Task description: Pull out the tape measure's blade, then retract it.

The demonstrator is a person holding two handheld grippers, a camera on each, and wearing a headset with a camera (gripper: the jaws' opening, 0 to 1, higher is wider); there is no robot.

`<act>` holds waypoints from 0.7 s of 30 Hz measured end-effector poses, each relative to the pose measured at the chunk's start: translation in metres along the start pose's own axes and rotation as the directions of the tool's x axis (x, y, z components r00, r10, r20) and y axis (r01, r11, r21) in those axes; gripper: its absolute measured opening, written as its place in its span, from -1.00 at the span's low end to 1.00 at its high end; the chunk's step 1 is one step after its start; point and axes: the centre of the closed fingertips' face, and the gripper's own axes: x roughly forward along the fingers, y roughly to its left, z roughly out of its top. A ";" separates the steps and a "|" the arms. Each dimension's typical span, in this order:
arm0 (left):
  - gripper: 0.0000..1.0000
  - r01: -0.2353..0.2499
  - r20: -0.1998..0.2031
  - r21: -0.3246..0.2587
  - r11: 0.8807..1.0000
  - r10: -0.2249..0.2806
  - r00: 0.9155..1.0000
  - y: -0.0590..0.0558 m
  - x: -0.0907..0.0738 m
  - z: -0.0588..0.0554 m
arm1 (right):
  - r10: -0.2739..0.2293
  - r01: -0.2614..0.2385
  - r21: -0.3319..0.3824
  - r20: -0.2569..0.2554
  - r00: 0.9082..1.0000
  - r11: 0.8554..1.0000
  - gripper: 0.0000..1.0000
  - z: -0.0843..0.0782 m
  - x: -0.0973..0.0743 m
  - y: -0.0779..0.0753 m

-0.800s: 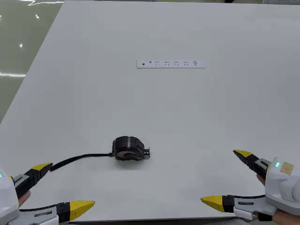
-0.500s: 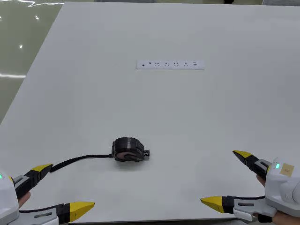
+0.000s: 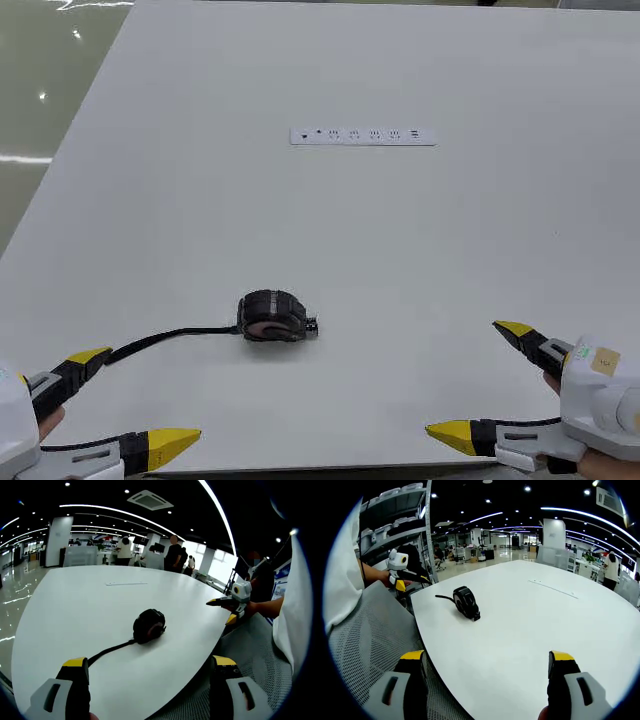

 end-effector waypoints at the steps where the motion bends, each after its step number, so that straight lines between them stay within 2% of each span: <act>1: 0.97 0.000 0.000 0.000 1.000 0.000 1.000 0.000 0.000 0.000 | 0.000 0.000 0.000 -0.001 1.000 1.000 0.96 0.000 0.000 0.000; 21: 0.97 0.003 -0.004 0.005 1.000 -0.003 1.000 0.000 0.001 0.000 | 0.007 -0.007 -0.005 -0.010 1.000 1.000 0.96 -0.002 0.000 0.001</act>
